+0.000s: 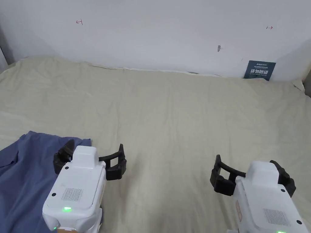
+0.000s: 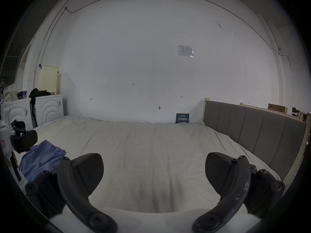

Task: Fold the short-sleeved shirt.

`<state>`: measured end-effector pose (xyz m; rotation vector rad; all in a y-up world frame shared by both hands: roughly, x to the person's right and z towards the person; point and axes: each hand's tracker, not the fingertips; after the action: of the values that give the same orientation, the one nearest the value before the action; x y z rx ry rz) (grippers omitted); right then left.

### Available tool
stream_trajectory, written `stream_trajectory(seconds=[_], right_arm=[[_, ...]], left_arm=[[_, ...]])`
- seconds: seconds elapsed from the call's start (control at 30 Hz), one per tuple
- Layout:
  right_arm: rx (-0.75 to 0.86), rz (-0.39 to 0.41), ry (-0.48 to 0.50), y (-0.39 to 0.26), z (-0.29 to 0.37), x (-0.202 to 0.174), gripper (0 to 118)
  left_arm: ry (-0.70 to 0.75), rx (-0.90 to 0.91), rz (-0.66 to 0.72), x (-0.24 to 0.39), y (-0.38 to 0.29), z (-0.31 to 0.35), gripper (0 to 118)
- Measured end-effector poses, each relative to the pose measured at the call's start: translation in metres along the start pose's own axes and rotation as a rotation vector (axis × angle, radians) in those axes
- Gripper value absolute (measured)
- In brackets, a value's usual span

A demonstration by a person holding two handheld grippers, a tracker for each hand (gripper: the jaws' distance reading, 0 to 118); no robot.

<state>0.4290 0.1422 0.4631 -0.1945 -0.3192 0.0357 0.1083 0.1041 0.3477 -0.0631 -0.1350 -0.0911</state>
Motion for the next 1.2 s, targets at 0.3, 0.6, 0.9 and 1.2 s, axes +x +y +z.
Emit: stream_trajectory(seconds=[0.3, 0.6, 0.9, 1.2], right_arm=[[0.027, 0.114, -0.059, 0.011, 0.005, -0.009, 118], [0.496, 1.138, -0.5, -0.009, 0.016, -0.069, 118], [0.14, 0.304, -0.146, 0.029, 0.018, -0.026, 118], [0.054, 0.006, -0.02, 0.022, 0.011, 0.0, 118]], left_arm=[[-0.033, -0.054, 0.164, -0.003, 0.007, -0.008, 118], [-0.313, -0.11, 1.645, -0.057, -0.024, -0.021, 118], [-0.064, -0.005, 0.065, 0.005, 0.039, 0.002, 118], [-0.03, 0.046, -0.124, 0.02, 0.024, 0.006, 118]])
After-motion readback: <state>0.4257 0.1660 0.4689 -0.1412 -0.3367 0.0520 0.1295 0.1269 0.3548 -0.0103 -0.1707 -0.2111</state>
